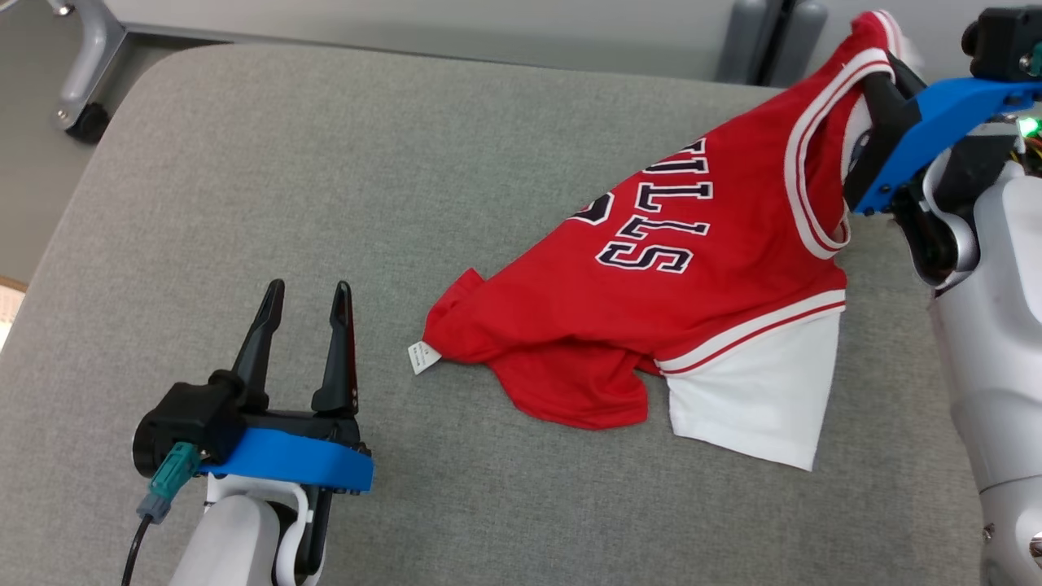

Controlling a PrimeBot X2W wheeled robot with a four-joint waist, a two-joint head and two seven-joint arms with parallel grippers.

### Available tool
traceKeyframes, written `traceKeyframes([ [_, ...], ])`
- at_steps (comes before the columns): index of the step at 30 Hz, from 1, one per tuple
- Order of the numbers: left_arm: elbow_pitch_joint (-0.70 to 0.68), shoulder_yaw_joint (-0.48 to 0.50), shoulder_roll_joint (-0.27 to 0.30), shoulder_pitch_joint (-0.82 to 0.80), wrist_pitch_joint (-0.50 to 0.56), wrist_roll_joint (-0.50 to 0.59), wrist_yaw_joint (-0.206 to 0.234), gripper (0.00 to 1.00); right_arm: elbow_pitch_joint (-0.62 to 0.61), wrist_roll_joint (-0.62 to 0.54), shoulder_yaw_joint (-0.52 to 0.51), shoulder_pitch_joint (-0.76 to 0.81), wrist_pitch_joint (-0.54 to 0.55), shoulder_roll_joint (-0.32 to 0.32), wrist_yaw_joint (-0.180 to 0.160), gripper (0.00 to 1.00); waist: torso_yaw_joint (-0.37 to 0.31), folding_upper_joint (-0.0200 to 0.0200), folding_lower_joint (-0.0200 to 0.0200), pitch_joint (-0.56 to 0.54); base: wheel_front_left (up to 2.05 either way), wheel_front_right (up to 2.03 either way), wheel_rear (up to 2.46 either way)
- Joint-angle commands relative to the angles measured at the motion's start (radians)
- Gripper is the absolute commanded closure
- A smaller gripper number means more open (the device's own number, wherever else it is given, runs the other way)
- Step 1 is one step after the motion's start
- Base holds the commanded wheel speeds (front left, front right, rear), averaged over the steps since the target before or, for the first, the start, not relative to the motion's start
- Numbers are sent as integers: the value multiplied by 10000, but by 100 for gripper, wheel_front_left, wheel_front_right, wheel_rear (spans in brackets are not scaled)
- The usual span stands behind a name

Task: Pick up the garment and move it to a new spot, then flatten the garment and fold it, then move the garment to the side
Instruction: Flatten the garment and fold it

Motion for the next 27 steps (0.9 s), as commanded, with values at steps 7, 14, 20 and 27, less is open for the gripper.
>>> traceKeyframes([
  [7, 106, -127, -309, -784, -48, 325, -244, 0, 2235, -634, -620, -107, -1345, -510, 5, 0, 877, 0, 0, 1118, 0, 0, 0],
  [14, 275, 108, -311, -590, -48, 496, -329, 0, 3281, -751, -121, 216, -1520, -317, 5, 0, 420, 0, 0, 438, 0, 0, 0],
  [20, 457, 343, -246, -63, -48, 485, -332, 0, 3107, -6, 578, 1282, -1407, -70, 5, 0, -152, 0, 0, -575, 0, 0, 0],
  [27, 328, 661, -128, 508, -48, 480, -230, 0, 1121, 1059, 1339, 3460, -1259, 23, 5, 0, -749, 0, 0, -1078, 0, 0, 0],
])
